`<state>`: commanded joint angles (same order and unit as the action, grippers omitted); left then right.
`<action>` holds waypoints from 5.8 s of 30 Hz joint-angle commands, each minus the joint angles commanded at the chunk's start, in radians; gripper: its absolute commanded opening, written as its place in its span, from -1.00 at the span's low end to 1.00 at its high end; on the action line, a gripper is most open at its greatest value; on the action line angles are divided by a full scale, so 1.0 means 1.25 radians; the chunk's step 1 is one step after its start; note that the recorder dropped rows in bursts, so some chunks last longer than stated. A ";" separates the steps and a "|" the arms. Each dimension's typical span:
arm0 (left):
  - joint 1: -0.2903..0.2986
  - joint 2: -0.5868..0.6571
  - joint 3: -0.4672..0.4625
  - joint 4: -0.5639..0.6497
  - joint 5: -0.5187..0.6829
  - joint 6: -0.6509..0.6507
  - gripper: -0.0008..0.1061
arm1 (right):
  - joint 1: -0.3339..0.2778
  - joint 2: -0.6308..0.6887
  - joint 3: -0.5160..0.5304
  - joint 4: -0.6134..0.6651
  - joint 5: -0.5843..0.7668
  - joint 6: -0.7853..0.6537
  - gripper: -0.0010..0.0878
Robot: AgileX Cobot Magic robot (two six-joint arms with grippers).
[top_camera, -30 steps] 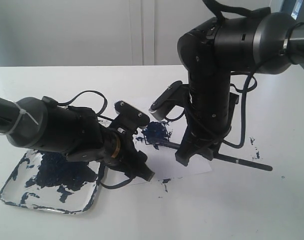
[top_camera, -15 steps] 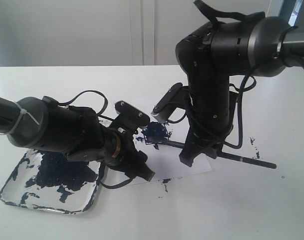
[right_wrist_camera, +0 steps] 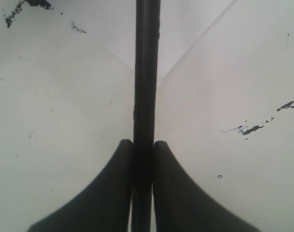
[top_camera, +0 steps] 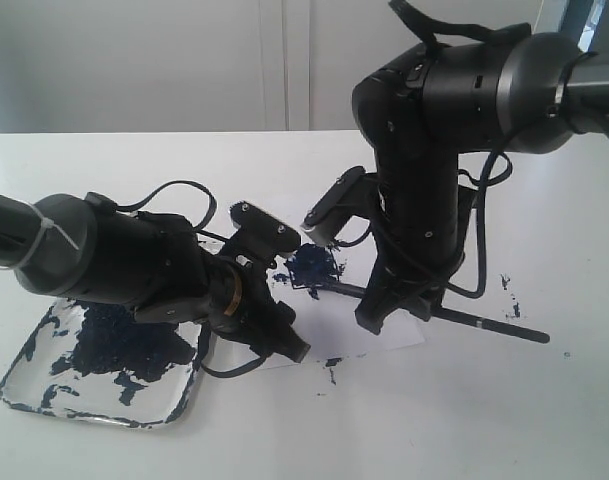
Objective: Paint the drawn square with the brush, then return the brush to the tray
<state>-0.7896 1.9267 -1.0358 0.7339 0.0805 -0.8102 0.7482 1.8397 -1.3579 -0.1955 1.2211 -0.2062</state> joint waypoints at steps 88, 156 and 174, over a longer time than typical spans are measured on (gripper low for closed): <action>0.000 0.000 0.000 0.000 -0.005 0.002 0.19 | -0.001 0.002 0.074 -0.051 0.000 0.021 -0.98; 0.000 0.000 0.000 0.000 -0.005 0.002 0.19 | -0.001 -0.056 0.138 -0.217 0.000 0.118 -0.98; 0.000 0.000 0.000 0.000 -0.004 0.000 0.19 | -0.001 -0.024 0.138 -0.245 -0.133 0.165 -0.98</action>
<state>-0.7896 1.9267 -1.0358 0.7339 0.0749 -0.8101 0.7464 1.8096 -1.1854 -0.5018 1.0550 0.0000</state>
